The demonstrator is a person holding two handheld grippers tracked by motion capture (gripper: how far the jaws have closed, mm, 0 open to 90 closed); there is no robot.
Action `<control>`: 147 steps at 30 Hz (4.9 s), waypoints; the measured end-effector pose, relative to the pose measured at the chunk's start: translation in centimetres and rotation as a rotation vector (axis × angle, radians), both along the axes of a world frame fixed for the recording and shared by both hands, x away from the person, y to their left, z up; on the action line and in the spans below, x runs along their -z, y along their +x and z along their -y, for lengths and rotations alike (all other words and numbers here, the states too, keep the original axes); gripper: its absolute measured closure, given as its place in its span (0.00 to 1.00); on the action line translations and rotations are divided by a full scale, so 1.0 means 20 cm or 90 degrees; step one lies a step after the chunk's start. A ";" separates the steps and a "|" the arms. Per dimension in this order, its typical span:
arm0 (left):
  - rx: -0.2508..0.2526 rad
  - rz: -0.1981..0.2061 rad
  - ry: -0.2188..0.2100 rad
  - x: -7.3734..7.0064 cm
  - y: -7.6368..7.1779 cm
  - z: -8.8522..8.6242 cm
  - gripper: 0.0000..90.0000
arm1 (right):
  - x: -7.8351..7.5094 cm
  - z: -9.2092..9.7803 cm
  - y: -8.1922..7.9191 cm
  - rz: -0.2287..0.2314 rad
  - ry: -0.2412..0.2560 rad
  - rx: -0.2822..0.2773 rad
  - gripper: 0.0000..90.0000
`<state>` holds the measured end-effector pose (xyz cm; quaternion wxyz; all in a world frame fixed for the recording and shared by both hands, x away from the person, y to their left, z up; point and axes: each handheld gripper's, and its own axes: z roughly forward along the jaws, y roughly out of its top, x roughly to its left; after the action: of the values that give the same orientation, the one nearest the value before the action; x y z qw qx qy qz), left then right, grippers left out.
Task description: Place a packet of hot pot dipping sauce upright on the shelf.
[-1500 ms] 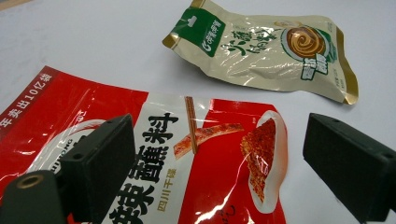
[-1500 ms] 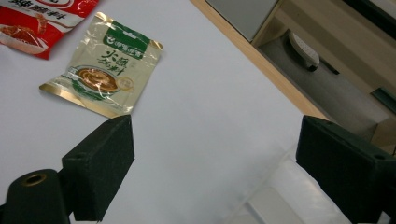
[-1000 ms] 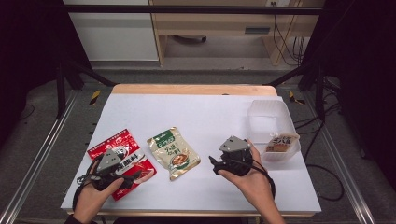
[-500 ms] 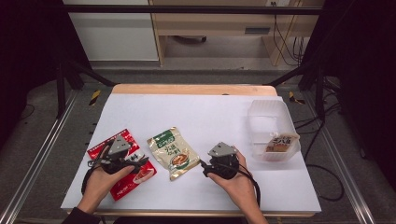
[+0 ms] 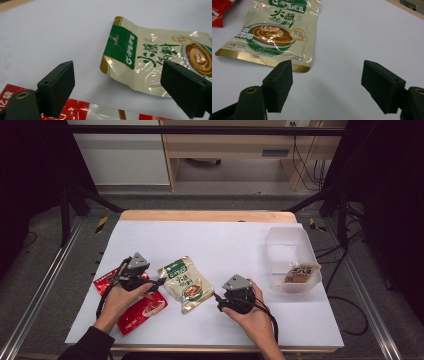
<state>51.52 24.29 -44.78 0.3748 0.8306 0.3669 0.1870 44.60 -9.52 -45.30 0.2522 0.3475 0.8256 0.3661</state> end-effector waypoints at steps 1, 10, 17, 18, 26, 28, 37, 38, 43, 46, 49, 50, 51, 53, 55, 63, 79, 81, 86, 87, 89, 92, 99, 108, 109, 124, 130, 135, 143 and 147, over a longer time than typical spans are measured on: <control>-0.002 -0.005 0.006 0.01 0.01 0.01 0.13 | 0.01 -0.01 0.00 -0.001 -0.001 -0.001 0.28; 0.002 -0.020 0.011 0.05 0.04 0.03 0.14 | 0.01 -0.02 0.00 0.002 -0.006 -0.007 0.27; 0.010 -0.042 0.024 0.07 0.05 0.05 0.15 | 0.00 -0.01 0.00 -0.001 -0.004 -0.006 0.27; 0.010 -0.044 0.027 0.08 0.06 0.05 0.14 | 0.00 -0.01 -0.01 0.000 -0.003 -0.006 0.27; 0.015 -0.060 0.032 0.09 0.06 0.07 0.15 | 0.00 -0.01 -0.01 -0.002 -0.004 -0.007 0.27; 0.017 -0.065 0.035 0.10 0.07 0.07 0.15 | 0.00 -0.01 0.00 -0.002 -0.005 -0.008 0.27; 0.030 -0.076 0.029 0.11 0.06 0.09 0.29 | 0.01 -0.01 -0.01 -0.005 -0.007 -0.009 0.26; 0.033 -0.078 0.029 0.11 0.06 0.09 0.31 | 0.01 -0.01 -0.01 -0.005 -0.007 -0.009 0.26; 0.047 -0.069 0.022 0.09 0.04 0.12 0.42 | 0.01 0.00 -0.01 -0.008 -0.006 -0.008 0.26; 0.054 -0.062 0.025 0.08 0.03 0.14 0.48 | 0.01 0.00 -0.01 -0.010 -0.008 -0.008 0.26; 0.048 -0.054 0.024 0.07 0.02 0.15 0.58 | 0.01 0.00 0.00 -0.010 -0.008 -0.011 0.26; 0.048 -0.054 0.024 0.07 0.02 0.15 0.61 | 0.01 0.00 0.00 -0.010 -0.008 -0.011 0.26; 0.043 -0.054 0.024 0.07 0.02 0.15 0.66 | 0.01 0.00 0.00 -0.010 -0.007 -0.012 0.26; 0.031 -0.052 0.030 0.07 0.03 0.15 0.72 | 0.01 -0.01 0.00 -0.011 -0.009 -0.012 0.26; 0.021 -0.052 0.040 0.08 0.04 0.14 0.77 | 0.01 -0.01 0.00 -0.011 -0.010 -0.013 0.26; 0.029 -0.065 0.015 0.06 0.04 0.15 1.00 | 0.01 0.00 -0.01 -0.009 -0.012 -0.012 0.26; 0.090 0.017 0.020 -0.15 -0.05 0.19 1.00 | -0.07 0.01 -0.03 0.008 -0.030 -0.027 0.25; 0.099 0.024 0.019 -0.19 -0.06 0.20 1.00 | -0.09 0.01 -0.03 0.007 -0.038 -0.040 0.27; 0.117 0.036 0.019 -0.26 -0.08 0.22 1.00 | -0.14 0.01 -0.02 0.007 -0.042 -0.057 0.24; 0.122 0.042 0.019 -0.28 -0.09 0.23 1.00 | -0.15 0.01 -0.03 0.006 -0.044 -0.059 0.23; 0.132 0.048 0.014 -0.31 -0.10 0.24 1.00 | -0.19 0.01 -0.02 0.006 -0.049 -0.073 0.19; 0.148 0.058 0.019 -0.35 -0.12 0.27 1.00 | -0.21 0.01 -0.02 0.006 -0.057 -0.084 0.18; 0.191 0.076 0.016 -0.41 -0.18 0.31 1.00 | -0.32 0.01 -0.03 0.026 -0.081 -0.119 0.28; 0.249 0.088 0.031 -0.47 -0.23 0.37 1.00 | -0.48 -0.02 -0.01 0.031 -0.142 -0.164 0.33; 0.254 0.088 0.030 -0.47 -0.24 0.38 1.00 | -0.50 -0.03 0.00 0.031 -0.146 -0.169 0.34; 0.315 0.090 0.032 -0.48 -0.30 0.40 1.00 | -0.59 -0.13 0.05 0.008 -0.240 -0.256 0.50; 0.327 0.087 0.027 -0.48 -0.30 0.41 1.00 | -0.57 -0.18 0.10 -0.028 -0.263 -0.296 0.60; 0.332 0.085 0.029 -0.48 -0.30 0.41 1.00 | -0.55 -0.21 0.12 -0.039 -0.291 -0.334 0.75; 0.330 0.078 0.020 -0.46 -0.30 0.40 1.00 | -0.52 -0.22 0.14 -0.066 -0.300 -0.344 0.93; 0.326 0.076 0.018 -0.45 -0.29 0.39 1.00 | -0.51 -0.21 0.14 -0.072 -0.292 -0.351 0.99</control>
<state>45.72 16.46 -35.71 0.4195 0.8890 0.1191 0.1397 47.48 -5.24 -35.08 0.1694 0.0660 0.9615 0.2059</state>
